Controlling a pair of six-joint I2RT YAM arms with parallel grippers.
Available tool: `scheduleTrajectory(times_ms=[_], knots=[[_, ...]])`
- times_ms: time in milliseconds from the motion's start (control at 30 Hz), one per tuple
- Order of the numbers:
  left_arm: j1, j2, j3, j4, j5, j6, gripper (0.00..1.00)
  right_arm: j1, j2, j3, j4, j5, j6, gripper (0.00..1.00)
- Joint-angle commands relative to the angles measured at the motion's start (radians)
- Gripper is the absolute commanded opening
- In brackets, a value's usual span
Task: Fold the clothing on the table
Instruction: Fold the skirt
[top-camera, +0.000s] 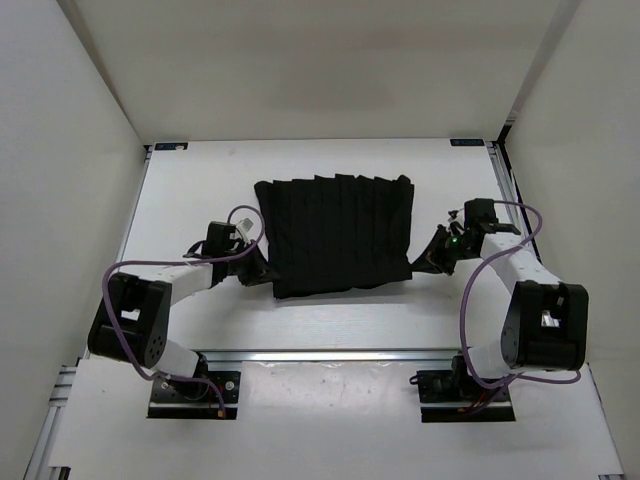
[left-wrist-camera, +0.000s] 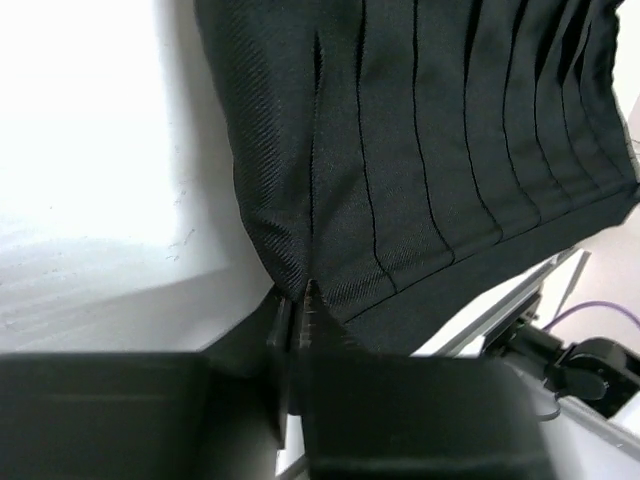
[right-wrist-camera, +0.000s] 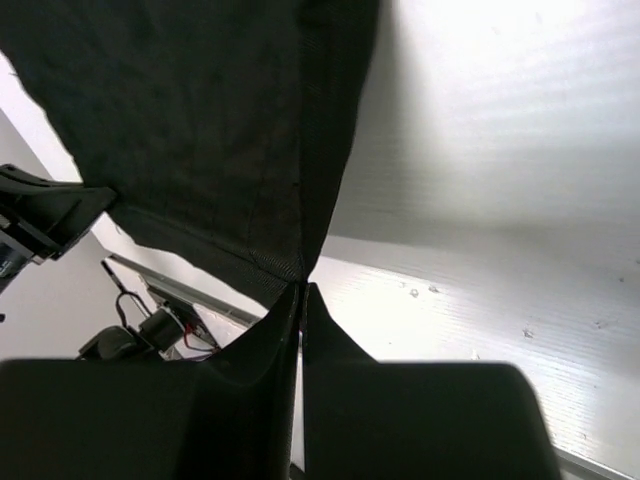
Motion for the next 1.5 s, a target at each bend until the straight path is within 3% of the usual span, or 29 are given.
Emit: scheduleTrajectory(times_ms=[0, 33, 67, 100, 133, 333, 467, 600, 800, 900, 933, 1000, 1033, 1067, 1267, 1367, 1467], knots=[[0.044, 0.015, 0.054, -0.099, -0.081, 0.086, 0.2, -0.017, 0.012, 0.095, -0.006, 0.128, -0.045, 0.0], [0.046, 0.022, 0.069, -0.12, -0.077, 0.094, 0.42, -0.011, 0.015, 0.103, -0.023, 0.142, -0.053, 0.0], [0.052, 0.016, 0.069, -0.127, -0.076, 0.104, 0.53, -0.01, 0.013, 0.099, -0.026, 0.147, -0.056, 0.0], [0.06, -0.002, 0.054, -0.128, -0.076, 0.103, 0.72, -0.013, 0.01, 0.096, -0.032, 0.158, -0.057, 0.0], [0.055, -0.032, 0.017, -0.115, -0.082, 0.092, 0.99, -0.016, 0.007, 0.079, -0.036, 0.162, -0.057, 0.0], [0.039, -0.168, -0.124, -0.064, -0.088, 0.052, 0.99, -0.071, -0.031, -0.041, -0.029, 0.138, -0.061, 0.0], [-0.006, -0.175, -0.214, 0.1, -0.011, -0.023, 0.99, -0.057, -0.033, -0.063, -0.019, 0.136, -0.062, 0.0], [-0.115, -0.102, -0.167, 0.128, -0.117, -0.055, 0.89, -0.036, -0.016, -0.052, -0.016, 0.13, -0.064, 0.0], [-0.173, 0.044, -0.123, 0.194, -0.113, -0.138, 0.66, -0.013, -0.02, -0.038, -0.022, 0.139, -0.068, 0.0], [-0.224, 0.061, -0.118, 0.22, -0.14, -0.181, 0.16, -0.017, -0.03, -0.044, -0.014, 0.132, -0.059, 0.0], [-0.233, 0.07, -0.124, 0.244, -0.139, -0.202, 0.12, -0.022, -0.039, -0.047, -0.011, 0.129, -0.057, 0.0], [-0.227, 0.102, -0.119, 0.278, -0.076, -0.224, 0.12, -0.022, -0.043, -0.053, -0.011, 0.116, -0.057, 0.0], [-0.23, 0.113, -0.125, 0.299, -0.065, -0.239, 0.02, -0.023, -0.045, -0.052, -0.019, 0.109, -0.053, 0.0], [-0.216, 0.113, -0.123, 0.303, -0.044, -0.25, 0.0, -0.025, -0.052, -0.043, -0.016, 0.118, -0.048, 0.0], [-0.075, -0.056, 0.035, 0.142, -0.088, -0.141, 0.0, -0.037, -0.08, 0.078, -0.032, 0.127, -0.061, 0.0], [-0.003, -0.036, 0.187, 0.099, -0.073, -0.095, 0.0, -0.036, -0.04, 0.169, -0.022, 0.144, -0.08, 0.0], [0.022, 0.001, 0.235, 0.077, -0.05, -0.067, 0.0, -0.022, -0.008, 0.229, -0.022, 0.159, -0.1, 0.0]])
